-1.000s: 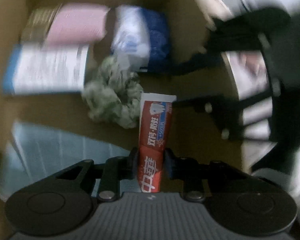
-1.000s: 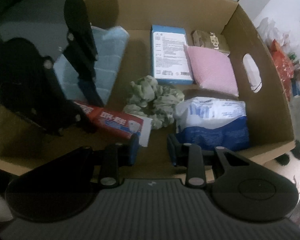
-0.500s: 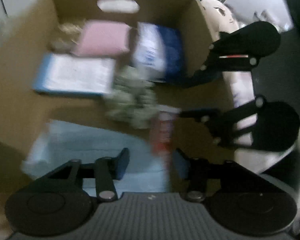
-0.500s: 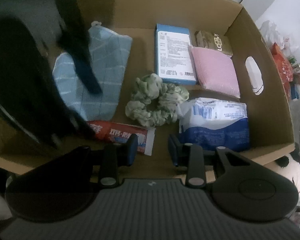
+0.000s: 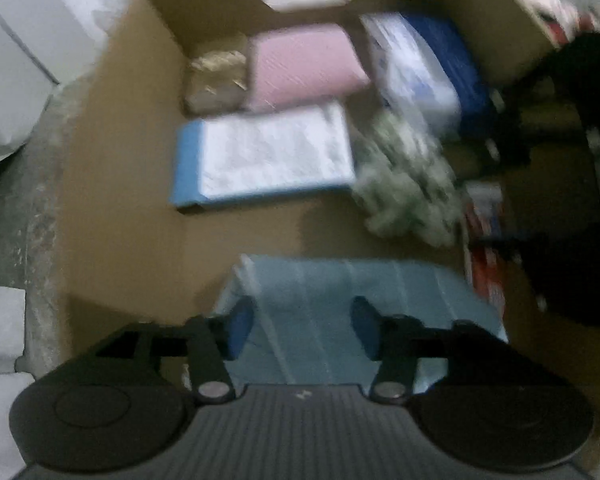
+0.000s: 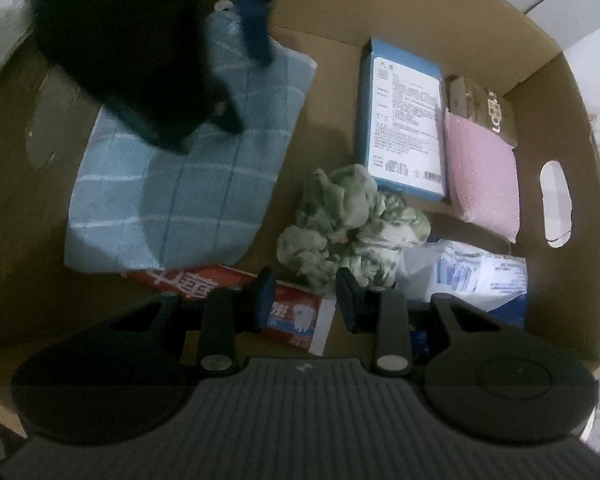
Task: Organize soft objects
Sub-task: 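Grasp the toothpaste tube with the left tool and reposition it beside the tape roll, then withdraw both tools from the box toward the table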
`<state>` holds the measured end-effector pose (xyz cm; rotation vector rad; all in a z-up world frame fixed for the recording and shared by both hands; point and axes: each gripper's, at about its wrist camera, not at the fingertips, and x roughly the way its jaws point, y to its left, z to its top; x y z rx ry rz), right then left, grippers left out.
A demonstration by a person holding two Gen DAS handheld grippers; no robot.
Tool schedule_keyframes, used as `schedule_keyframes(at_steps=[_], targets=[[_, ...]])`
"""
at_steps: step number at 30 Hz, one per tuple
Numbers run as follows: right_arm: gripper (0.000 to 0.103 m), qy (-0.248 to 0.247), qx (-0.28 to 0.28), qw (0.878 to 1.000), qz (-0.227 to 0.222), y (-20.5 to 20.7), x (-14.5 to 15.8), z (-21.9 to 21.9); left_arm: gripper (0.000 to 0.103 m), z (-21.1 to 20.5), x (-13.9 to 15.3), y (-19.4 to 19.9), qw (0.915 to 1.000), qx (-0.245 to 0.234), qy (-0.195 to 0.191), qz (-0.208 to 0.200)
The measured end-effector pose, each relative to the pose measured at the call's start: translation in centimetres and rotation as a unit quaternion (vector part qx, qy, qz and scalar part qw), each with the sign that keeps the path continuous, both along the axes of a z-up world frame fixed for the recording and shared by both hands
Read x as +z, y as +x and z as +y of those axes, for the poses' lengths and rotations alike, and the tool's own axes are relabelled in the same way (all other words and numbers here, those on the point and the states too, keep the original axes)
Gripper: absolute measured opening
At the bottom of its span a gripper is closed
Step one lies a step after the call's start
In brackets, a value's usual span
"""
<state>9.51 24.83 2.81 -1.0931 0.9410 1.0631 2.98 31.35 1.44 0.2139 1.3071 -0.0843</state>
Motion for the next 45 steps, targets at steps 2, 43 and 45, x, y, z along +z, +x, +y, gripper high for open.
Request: schedule_keyframes(at_steps=[2,43,45], targets=[[0.032,0.0,-0.006,1.0,0.009,0.4,0.0,-0.2,0.06,1.1,0.7,0.2,0.9996,0.017,-0.013,-0.02],[0.03,0.045,-0.063,0.997,0.007,1.8,-0.1,-1.5,0.024,2.7,-1.7,2.4,0.9959,0.083,-0.009,-0.034],[0.03,0.067,-0.073,0.995,0.006,1.6,0.6,-1.9,0.028,2.3,-0.5,1.9,0.9937,0.096,0.024,-0.052]])
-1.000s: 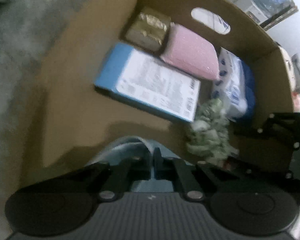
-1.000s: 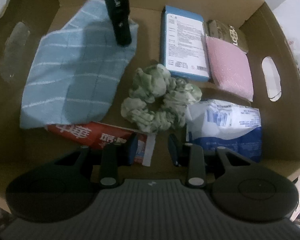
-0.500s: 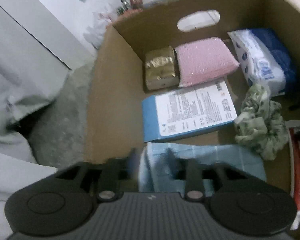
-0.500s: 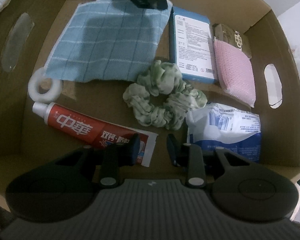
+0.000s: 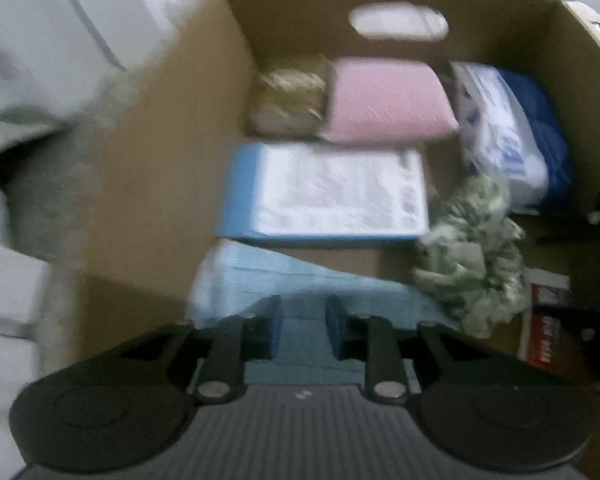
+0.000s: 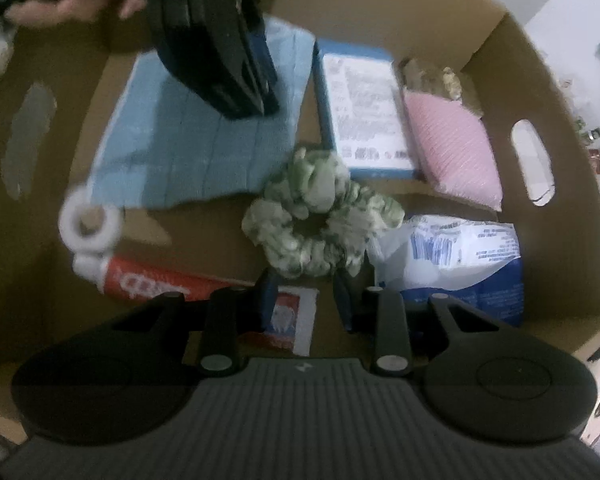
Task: Organize soft objects
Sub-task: 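Withdraw both tools from the box toward the table, then grasp the white yogurt cup with the left tool while the right tool reaches the pink plush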
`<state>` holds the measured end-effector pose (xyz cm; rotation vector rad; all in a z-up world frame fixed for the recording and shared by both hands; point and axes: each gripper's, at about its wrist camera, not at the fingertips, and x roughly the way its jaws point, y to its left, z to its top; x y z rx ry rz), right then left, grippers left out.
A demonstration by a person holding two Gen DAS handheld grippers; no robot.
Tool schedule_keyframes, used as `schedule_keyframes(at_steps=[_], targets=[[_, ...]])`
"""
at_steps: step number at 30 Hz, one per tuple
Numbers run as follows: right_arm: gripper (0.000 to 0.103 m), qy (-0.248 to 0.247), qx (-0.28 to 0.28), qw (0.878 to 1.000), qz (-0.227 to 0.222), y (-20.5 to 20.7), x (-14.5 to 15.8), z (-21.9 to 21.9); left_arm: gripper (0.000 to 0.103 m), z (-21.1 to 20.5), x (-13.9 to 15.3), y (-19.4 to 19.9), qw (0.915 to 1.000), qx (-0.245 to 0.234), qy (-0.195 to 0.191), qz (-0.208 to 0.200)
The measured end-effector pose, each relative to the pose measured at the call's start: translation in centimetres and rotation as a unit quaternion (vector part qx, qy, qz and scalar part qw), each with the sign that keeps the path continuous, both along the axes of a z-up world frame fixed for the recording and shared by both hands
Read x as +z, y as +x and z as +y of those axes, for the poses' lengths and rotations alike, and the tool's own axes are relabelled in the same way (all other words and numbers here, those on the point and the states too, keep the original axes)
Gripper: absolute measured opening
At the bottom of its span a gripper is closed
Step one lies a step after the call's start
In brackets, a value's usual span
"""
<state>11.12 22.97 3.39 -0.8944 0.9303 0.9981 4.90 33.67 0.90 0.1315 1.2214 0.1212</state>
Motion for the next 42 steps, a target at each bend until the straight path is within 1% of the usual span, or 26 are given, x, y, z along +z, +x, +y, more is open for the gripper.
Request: schedule_keyframes(at_steps=[1,2,4,5,6,8,9,12,14,17,19,20,22,24,25,26,28,30,32,34,35,36,38,40,42], targets=[[0.03,0.011,-0.003,1.0,-0.006,-0.2,0.6,-0.3,0.035,-0.5,0.9,-0.7,0.9996,0.003,0.026,-0.013],[0.03,0.025,-0.004,1.0,-0.013,-0.6,1.5,-0.7,0.04,-1.4,2.1,-1.6,0.9979,-0.01,0.059,-0.027],[0.032,0.055,-0.008,0.998,-0.023,-1.3,3.6,-1.9,0.045,-3.3,4.1,-3.2,0.9926,-0.036,0.105,-0.049],[0.033,0.069,-0.014,0.997,-0.027,-1.7,4.5,-2.6,0.048,-4.7,5.2,-4.3,0.988,-0.049,0.132,-0.063],[0.034,0.082,-0.018,0.996,-0.036,-2.3,5.5,-3.3,0.049,-5.7,6.0,-5.0,0.9843,-0.062,0.149,-0.072],[0.035,0.107,-0.015,0.992,-0.063,-3.5,7.2,-5.0,0.056,-8.0,7.3,-5.8,0.9767,-0.088,0.174,-0.089],[0.037,0.117,-0.019,0.99,-0.076,-3.9,7.9,-5.9,0.057,-9.3,7.9,-6.5,0.9719,-0.105,0.189,-0.094],[0.04,0.143,-0.059,0.982,-0.104,-5.2,9.7,-9.1,0.06,-13.1,9.1,-8.0,0.9536,-0.151,0.241,-0.098],[0.04,0.161,-0.078,0.977,-0.116,-6.4,10.6,-11.6,0.061,-15.3,9.9,-8.9,0.9457,-0.174,0.256,-0.098],[0.04,0.188,-0.096,0.969,-0.125,-8.3,11.4,-15.8,0.061,-18.1,11.4,-10.1,0.938,-0.189,0.263,-0.123],[0.04,0.216,-0.114,0.959,-0.145,-10.1,11.7,-19.0,0.061,-20.0,11.7,-10.2,0.9313,-0.203,0.27,-0.138],[0.042,0.222,-0.118,0.956,-0.148,-10.8,11.8,-20.3,0.062,-21.0,11.9,-10.3,0.9286,-0.21,0.269,-0.145],[0.049,0.227,-0.127,0.954,-0.149,-12.3,11.6,-23.1,0.063,-23.1,12.0,-10.3,0.9252,-0.228,0.263,-0.152],[0.05,0.223,-0.141,0.953,-0.152,-13.3,10.8,-25.2,0.063,-25.2,12.0,-10.1,0.9218,-0.246,0.256,-0.156],[0.05,0.225,-0.155,0.95,-0.152,-13.7,10.2,-26.6,0.065,-26.2,11.7,-9.9,0.9202,-0.254,0.253,-0.158],[0.05,0.225,-0.167,0.949,-0.144,-13.8,9.6,-27.7,0.066,-27.1,11.3,-9.5,0.9189,-0.264,0.247,-0.158],[0.05,0.229,-0.198,0.945,-0.126,-13.9,8.3,-30.2,0.069,-29.1,10.6,-8.7,0.9194,-0.279,0.226,-0.161],[0.05,0.233,-0.232,0.938,-0.107,-13.4,6.8,-32.8,0.071,-30.6,10.0,-7.7,0.9223,-0.288,0.2,-0.162],[0.05,0.238,-0.271,0.928,-0.087,-12.3,5.5,-34.9,0.074,-32.1,9.6,-6.6,0.9276,-0.291,0.166,-0.165],[0.05,0.25,-0.304,0.917,-0.066,-11.4,4.2,-36.9,0.077,-33.1,9.2,-5.4,0.9348,-0.29,0.119,-0.168],[0.05,0.255,-0.315,0.912,-0.061,-11.1,3.7,-37.8,0.079,-33.6,8.9,-4.5,0.9388,-0.286,0.091,-0.169],[0.05,0.262,-0.329,0.905,-0.06,-10.9,2.9,-38.5,0.079,-34.0,8.5,-3.4,0.9437,-0.278,0.062,-0.168],[0.05,0.276,-0.356,0.891,-0.06,-10.3,1.7,-39.7,0.079,-35.2,7.5,-1.3,0.9507,-0.263,0.013,-0.164],[0.05,0.288,-0.391,0.872,-0.064,-9.2,0.6,-41.5,0.079,-36.1,6.6,0.6,0.9535,-0.253,-0.019,-0.163],[0.05,0.288,-0.422,0.857,-0.073,-8.1,-0.6,-42.8,0.079,-37.3,5.7,2.3,0.9524,-0.248,-0.047,-0.171]])
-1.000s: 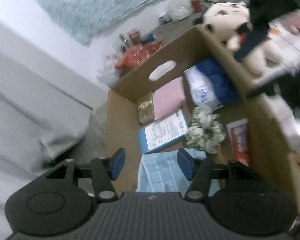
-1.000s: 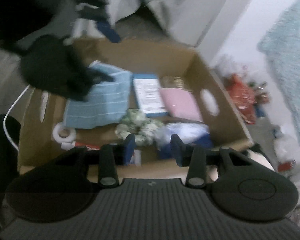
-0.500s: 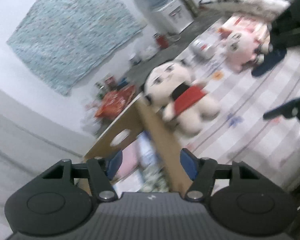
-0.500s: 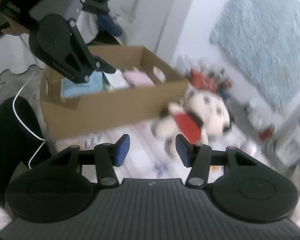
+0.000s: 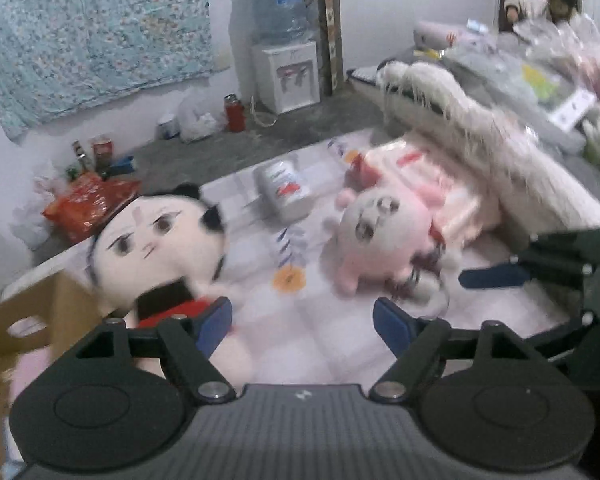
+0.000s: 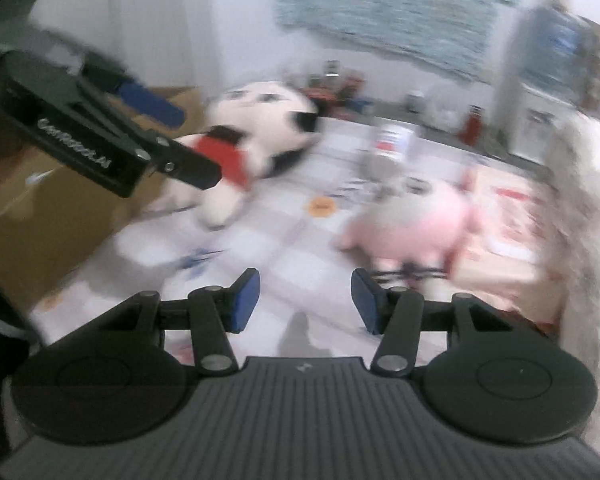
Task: Organize soft objects
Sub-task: 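Grasp the white yogurt cup with the left tool while the right tool reaches the pink plush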
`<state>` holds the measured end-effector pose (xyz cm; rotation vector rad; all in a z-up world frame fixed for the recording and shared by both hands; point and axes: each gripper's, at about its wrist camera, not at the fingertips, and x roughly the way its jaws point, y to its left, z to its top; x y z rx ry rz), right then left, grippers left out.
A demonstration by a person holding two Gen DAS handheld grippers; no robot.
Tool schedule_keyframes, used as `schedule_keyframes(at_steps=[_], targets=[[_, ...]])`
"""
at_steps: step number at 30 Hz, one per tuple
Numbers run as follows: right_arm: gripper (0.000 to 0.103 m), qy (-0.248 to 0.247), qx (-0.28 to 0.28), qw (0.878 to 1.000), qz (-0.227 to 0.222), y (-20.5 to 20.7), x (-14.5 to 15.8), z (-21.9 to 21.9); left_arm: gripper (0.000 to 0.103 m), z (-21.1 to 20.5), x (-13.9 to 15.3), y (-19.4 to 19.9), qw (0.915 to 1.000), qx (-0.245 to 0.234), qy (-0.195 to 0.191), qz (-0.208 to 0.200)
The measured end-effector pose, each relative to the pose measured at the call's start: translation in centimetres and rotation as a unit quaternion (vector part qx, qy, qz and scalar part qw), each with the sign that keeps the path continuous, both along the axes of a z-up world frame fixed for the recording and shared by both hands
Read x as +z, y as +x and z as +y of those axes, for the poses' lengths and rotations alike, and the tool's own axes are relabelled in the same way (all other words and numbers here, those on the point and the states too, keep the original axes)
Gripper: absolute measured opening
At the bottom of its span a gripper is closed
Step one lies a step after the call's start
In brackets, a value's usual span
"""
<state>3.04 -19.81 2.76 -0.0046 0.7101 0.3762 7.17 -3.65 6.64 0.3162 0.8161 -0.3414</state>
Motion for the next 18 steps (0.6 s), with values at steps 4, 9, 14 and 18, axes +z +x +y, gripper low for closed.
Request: schedule_keyframes(at_steps=[4,9,14,18], targets=[[0.057,0.015,-0.056,0.998,-0.009,2.0,-2.0,-2.5,0.08,-1.7,-0.7,4.0,0.999,0.003,-0.041,-0.017],[0.063,0.021,-0.093,0.995,0.002,4.7,-4.3,-3.5,0.083,-4.1,-2.8,12.1,0.9966,0.041,-0.071,-0.014],[0.068,0.013,-0.108,0.993,-0.038,6.9,-3.7,-3.0,0.083,-4.9,-5.9,19.3,0.9899,0.11,-0.088,0.012],[0.074,0.037,-0.094,0.993,-0.053,7.5,-4.0,-3.0,0.081,-4.8,-8.3,23.2,0.9842,0.155,-0.071,0.047]])
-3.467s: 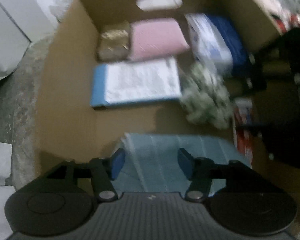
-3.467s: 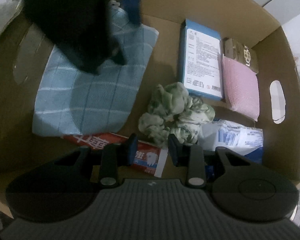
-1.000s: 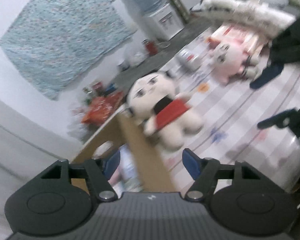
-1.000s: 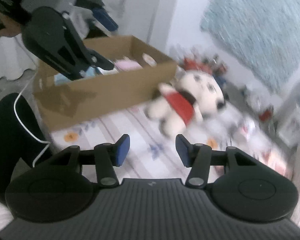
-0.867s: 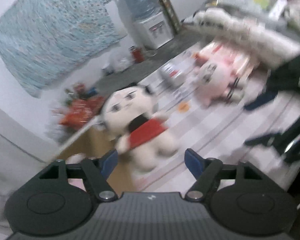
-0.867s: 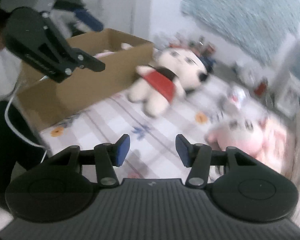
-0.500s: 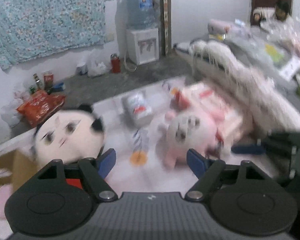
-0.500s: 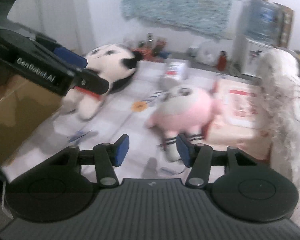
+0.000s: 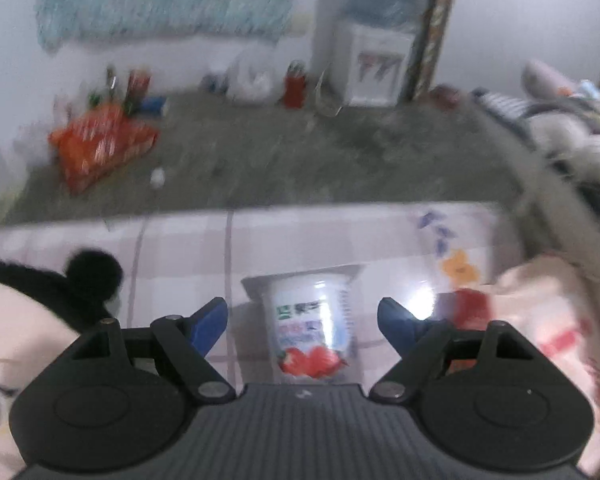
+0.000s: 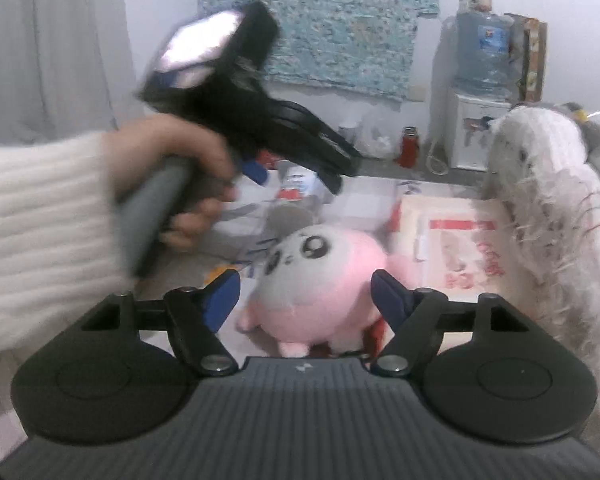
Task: Organize soft objects
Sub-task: 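Grasp the white yogurt cup with the left tool while the right tool reaches the pink plush, then lift the yogurt cup with the left tool while the right tool grasps the pink plush toy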
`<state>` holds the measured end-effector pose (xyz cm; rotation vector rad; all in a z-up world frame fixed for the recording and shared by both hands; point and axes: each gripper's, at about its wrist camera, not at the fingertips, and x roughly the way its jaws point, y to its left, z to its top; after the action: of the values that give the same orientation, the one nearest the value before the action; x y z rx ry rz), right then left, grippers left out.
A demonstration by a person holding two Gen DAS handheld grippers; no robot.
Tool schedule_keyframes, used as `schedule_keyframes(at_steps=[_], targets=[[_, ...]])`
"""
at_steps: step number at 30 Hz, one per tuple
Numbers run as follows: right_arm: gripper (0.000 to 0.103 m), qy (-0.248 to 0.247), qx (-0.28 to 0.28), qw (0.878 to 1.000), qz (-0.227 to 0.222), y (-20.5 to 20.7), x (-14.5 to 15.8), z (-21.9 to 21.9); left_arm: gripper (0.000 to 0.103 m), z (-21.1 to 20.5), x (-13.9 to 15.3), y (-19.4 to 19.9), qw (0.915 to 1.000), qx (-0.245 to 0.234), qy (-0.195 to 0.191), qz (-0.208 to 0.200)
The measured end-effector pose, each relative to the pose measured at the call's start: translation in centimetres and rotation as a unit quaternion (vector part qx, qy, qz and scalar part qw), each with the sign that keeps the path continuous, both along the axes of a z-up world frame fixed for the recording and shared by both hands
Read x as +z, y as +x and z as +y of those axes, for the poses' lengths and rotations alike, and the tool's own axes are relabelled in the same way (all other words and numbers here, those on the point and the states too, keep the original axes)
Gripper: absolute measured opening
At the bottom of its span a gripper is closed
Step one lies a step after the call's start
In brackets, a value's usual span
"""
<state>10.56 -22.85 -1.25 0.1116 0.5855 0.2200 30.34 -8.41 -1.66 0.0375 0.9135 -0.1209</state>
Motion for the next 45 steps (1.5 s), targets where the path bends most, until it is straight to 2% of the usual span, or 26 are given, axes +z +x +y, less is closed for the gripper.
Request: schedule_keyframes(at_steps=[2,3,4,5,6,11,14,16,20,22,26,27,30,31,33,36,39,42,45], targets=[[0.078,-0.001,0.008,1.0,-0.003,0.2,-0.3,0.0,0.064,0.6,-1.1,1.4,0.9993,0.016,-0.022,0.027],[0.078,-0.006,0.01,1.0,-0.005,0.4,-0.3,0.1,0.062,1.2,-1.6,1.8,0.9981,0.024,-0.043,0.038],[0.078,-0.007,0.011,1.0,-0.006,0.4,-0.3,0.0,0.052,1.6,-1.7,1.8,0.9977,0.033,-0.049,0.032],[0.078,-0.005,0.012,1.0,-0.006,0.3,-0.3,-0.1,0.047,2.0,-1.6,1.6,0.9976,0.034,-0.056,0.024],[0.078,-0.002,0.012,1.0,-0.004,0.5,-0.4,-0.4,0.047,2.1,-1.5,1.4,0.9978,0.026,-0.057,0.023],[0.079,0.02,0.007,1.0,0.004,0.4,-0.7,-1.4,0.046,2.0,-0.4,-1.1,0.9998,0.0,-0.006,0.017],[0.079,0.013,0.007,1.0,0.009,0.6,-1.3,-1.6,0.046,2.9,1.4,-3.9,0.9995,-0.015,-0.021,0.018],[0.086,0.006,0.01,1.0,0.014,0.8,-1.5,-1.3,0.046,3.6,2.6,-5.8,0.999,-0.031,-0.031,0.011],[0.091,0.0,0.018,1.0,0.014,1.1,-1.7,-1.0,0.047,5.0,4.8,-10.6,0.9974,-0.065,-0.021,-0.025],[0.092,-0.005,0.015,1.0,0.014,1.5,-1.8,-0.8,0.046,6.0,5.7,-12.7,0.9962,-0.074,-0.034,-0.032],[0.094,-0.046,0.008,0.999,0.009,3.0,-0.9,0.1,0.047,8.3,7.1,-16.7,0.9938,-0.086,-0.056,-0.043],[0.1,-0.053,0.012,0.998,0.011,3.4,-0.8,0.3,0.047,8.9,7.4,-17.8,0.9934,-0.089,-0.054,-0.049],[0.102,-0.087,0.026,0.996,0.025,5.0,-1.3,1.6,0.047,10.3,8.0,-20.3,0.9928,-0.092,-0.045,-0.063],[0.1,-0.107,0.018,0.994,0.029,5.4,-1.7,2.2,0.047,10.8,8.1,-21.1,0.9927,-0.092,-0.042,-0.066],[0.087,-0.128,0.007,0.991,0.032,5.9,-2.4,2.9,0.047,11.5,8.2,-22.2,0.9927,-0.09,-0.04,-0.069],[0.076,-0.124,-0.01,0.992,0.032,5.7,-2.6,3.4,0.047,12.3,8.4,-23.0,0.9934,-0.087,-0.031,-0.068],[0.075,-0.115,-0.008,0.993,0.032,4.8,-2.4,3.8,0.047,13.3,9.1,-24.1,0.9932,-0.081,-0.027,-0.08],[0.075,-0.065,-0.013,0.997,0.039,3.4,-1.9,3.3,0.047,14.2,10.3,-25.3,0.9916,-0.075,-0.034,-0.099],[0.075,-0.031,-0.025,0.999,0.023,1.3,-0.6,2.9,0.047,15.3,12.0,-26.8,0.9897,-0.071,-0.05,-0.114]])
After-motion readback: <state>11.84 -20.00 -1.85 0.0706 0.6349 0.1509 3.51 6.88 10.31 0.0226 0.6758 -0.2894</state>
